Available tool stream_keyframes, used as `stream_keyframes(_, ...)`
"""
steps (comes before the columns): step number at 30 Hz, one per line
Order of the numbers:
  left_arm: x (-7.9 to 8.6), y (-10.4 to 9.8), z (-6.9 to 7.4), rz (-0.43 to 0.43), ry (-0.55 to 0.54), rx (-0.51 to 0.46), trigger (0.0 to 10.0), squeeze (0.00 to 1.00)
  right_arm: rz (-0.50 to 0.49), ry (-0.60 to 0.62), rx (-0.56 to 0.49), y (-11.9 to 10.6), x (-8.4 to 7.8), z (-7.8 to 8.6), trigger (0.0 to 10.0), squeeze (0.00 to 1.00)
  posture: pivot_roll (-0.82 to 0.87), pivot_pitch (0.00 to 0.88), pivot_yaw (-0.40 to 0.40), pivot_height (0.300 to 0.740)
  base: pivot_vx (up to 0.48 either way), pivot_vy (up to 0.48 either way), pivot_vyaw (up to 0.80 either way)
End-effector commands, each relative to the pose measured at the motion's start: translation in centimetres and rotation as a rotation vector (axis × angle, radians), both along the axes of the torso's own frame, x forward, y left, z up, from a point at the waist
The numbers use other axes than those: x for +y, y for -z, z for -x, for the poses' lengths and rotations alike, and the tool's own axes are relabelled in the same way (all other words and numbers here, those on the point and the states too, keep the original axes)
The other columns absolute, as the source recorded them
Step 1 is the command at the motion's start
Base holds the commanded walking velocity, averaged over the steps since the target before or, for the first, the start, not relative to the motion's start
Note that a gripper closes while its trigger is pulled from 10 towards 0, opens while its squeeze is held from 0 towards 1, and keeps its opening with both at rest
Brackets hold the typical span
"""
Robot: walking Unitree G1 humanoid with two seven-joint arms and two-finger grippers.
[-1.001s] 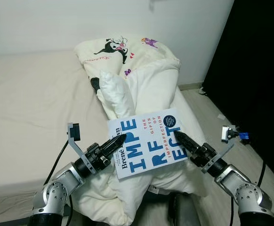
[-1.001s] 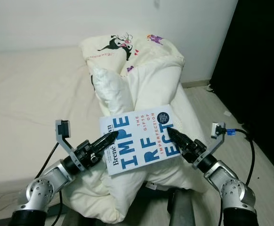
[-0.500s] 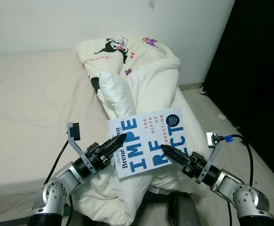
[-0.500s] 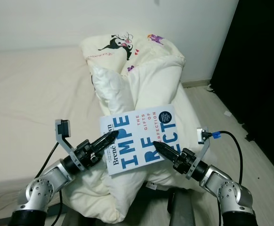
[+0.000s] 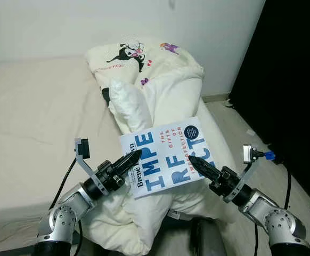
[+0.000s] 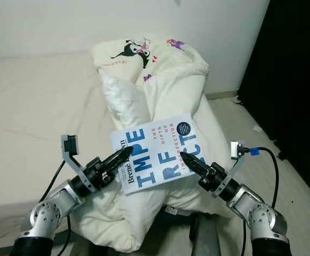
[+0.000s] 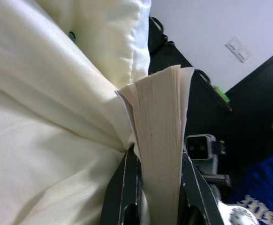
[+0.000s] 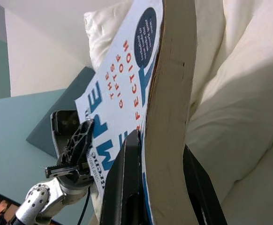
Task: Clean up the room
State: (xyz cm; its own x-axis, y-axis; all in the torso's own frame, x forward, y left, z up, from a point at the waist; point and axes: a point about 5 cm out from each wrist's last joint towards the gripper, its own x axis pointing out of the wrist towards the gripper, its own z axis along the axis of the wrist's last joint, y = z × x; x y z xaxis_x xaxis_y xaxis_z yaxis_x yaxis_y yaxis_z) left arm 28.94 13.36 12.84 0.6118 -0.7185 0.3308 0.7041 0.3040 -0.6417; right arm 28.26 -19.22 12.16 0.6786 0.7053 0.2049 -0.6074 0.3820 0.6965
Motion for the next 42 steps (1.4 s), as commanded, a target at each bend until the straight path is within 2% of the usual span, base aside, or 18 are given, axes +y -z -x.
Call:
stream_keyframes(1, -0.1, -0.1, -0.3, -0.005, -0.017, -0.011, 0.0, 0.00, 0.019, 0.071, -0.048, -0.9, -0.7, -0.4, 0.0, 0.00, -0.02, 0.126, 0.000, 0.417, 0.000, 0.000, 0.00)
stream_keyframes(4, 0.3, -0.1, -0.6, -0.013, -0.050, -0.010, 0.0, 0.00, 0.012, 0.074, -0.059, -1.1, -0.6, -0.5, 0.0, 0.00, -0.02, 0.126, 0.000, 0.417, 0.000, 0.000, 0.00)
stream_keyframes(5, 0.8, 0.0, -1.1, -0.031, -0.103, 0.001, 0.0, 0.67, 0.008, 0.075, -0.067, -1.2, -0.6, -0.5, 0.0, 0.00, -0.02, 0.125, 0.000, 0.417, 0.000, 0.000, 0.00)
stream_keyframes(6, 1.3, 0.1, -1.7, -0.051, -0.165, 0.013, 4.5, 1.00, 0.004, 0.078, -0.076, -1.4, -0.6, -0.5, 0.0, 0.00, -0.02, 0.126, 0.001, 0.417, 0.000, 0.000, 0.00)
stream_keyframes(8, 1.7, 0.2, -2.0, -0.065, -0.206, 0.022, 4.5, 1.00, 0.001, 0.080, -0.082, -1.5, -0.6, -0.5, 0.0, 0.00, -0.02, 0.126, 0.001, 0.417, 0.000, 0.000, 0.00)
stream_keyframes(9, 2.4, 0.3, -2.5, -0.091, -0.271, 0.031, 10.0, 1.00, -0.007, 0.083, -0.090, -1.7, -0.6, -0.5, 0.0, 0.00, -0.02, 0.124, 0.000, 0.417, 0.000, 0.000, 0.00)
stream_keyframes(11, 2.4, 0.3, -2.5, -0.091, -0.271, 0.031, 10.0, 1.00, -0.007, 0.083, -0.090, -1.7, -0.6, -0.5, 0.0, 0.00, -0.02, 0.124, 0.000, 0.417, 0.000, 0.000, 0.00)
stream_keyframes(14, 7.7, 0.0, -4.5, -0.312, -0.640, 0.081, 10.0, 1.00, -0.053, 0.108, -0.139, -2.8, -1.6, -0.1, 0.0, 0.00, -0.02, 0.123, -0.001, 0.417, 0.000, 0.000, 0.00)
stream_keyframes(20, 11.7, -0.1, -4.7, -0.489, -0.860, 0.118, 10.0, 1.00, -0.080, 0.140, -0.169, -3.3, -2.6, 0.5, 0.0, 0.00, -0.02, 0.122, 0.001, 0.417, 0.000, 0.000, 0.00)
stream_keyframes(22, 13.8, -0.1, -4.5, -0.665, -0.991, 0.138, 10.0, 1.00, -0.089, 0.181, -0.187, -3.7, -3.6, 0.9, 0.0, 0.00, -0.02, 0.122, 0.002, 0.417, 0.000, 0.000, 0.00)
stream_keyframes(24, 14.5, -0.1, -4.4, -0.712, -1.054, 0.148, 10.0, 1.00, -0.094, 0.214, -0.201, -4.0, -4.4, 1.2, 0.0, 0.00, -0.02, 0.122, 0.002, 0.417, 0.000, 0.000, 0.00)
stream_keyframes(29, 14.2, -0.2, -4.5, -0.662, -1.063, 0.150, 10.0, 1.00, -0.091, 0.233, -0.207, -4.2, -4.8, 1.3, 0.0, 0.00, -0.03, 0.123, 0.006, 0.417, 0.000, 0.000, 0.00)
stream_keyframes(31, 12.4, -0.8, -5.3, -0.441, -1.001, 0.141, 10.0, 1.00, -0.088, 0.257, -0.215, -4.4, -5.4, 1.5, 0.0, 0.00, -0.03, 0.122, 0.005, 0.417, 0.000, 0.000, 0.00)
stream_keyframes(35, 9.5, -1.4, -5.9, -0.222, -0.854, 0.136, 10.0, 1.00, -0.080, 0.286, -0.224, -4.7, -6.1, 1.7, 0.0, 0.00, -0.03, 0.121, 0.006, 0.417, 0.000, 0.000, 0.00)
stream_keyframes(37, 7.3, -0.6, -6.2, -0.188, -0.796, 0.182, 10.0, 0.71, -0.076, 0.309, -0.237, -5.1, -6.7, 1.9, 0.0, 0.00, -0.03, 0.121, 0.010, 0.417, 0.000, 0.000, 0.00)
stream_keyframes(39, 6.8, -0.2, -6.2, -0.200, -0.800, 0.200, 10.0, 0.71, -0.075, 0.314, -0.240, -5.2, -6.8, 1.9, 0.0, 0.00, -0.03, 0.121, 0.010, 0.417, 0.000, 0.000, 0.00)
stream_keyframes(40, 6.0, 0.7, -6.3, -0.227, -0.821, 0.237, 10.0, 0.00, -0.075, 0.318, -0.247, -5.4, -6.8, 2.0, 0.0, 0.00, -0.04, 0.122, 0.016, 0.417, 0.000, 0.000, 0.00)
stream_keyframes(42, 6.0, 0.7, -6.3, -0.227, -0.821, 0.237, 10.0, 0.00, -0.075, 0.318, -0.247, -5.4, -6.8, 2.0, 0.0, 0.00, -0.04, 0.122, 0.016, 0.417, 0.000, 0.000, 0.00)
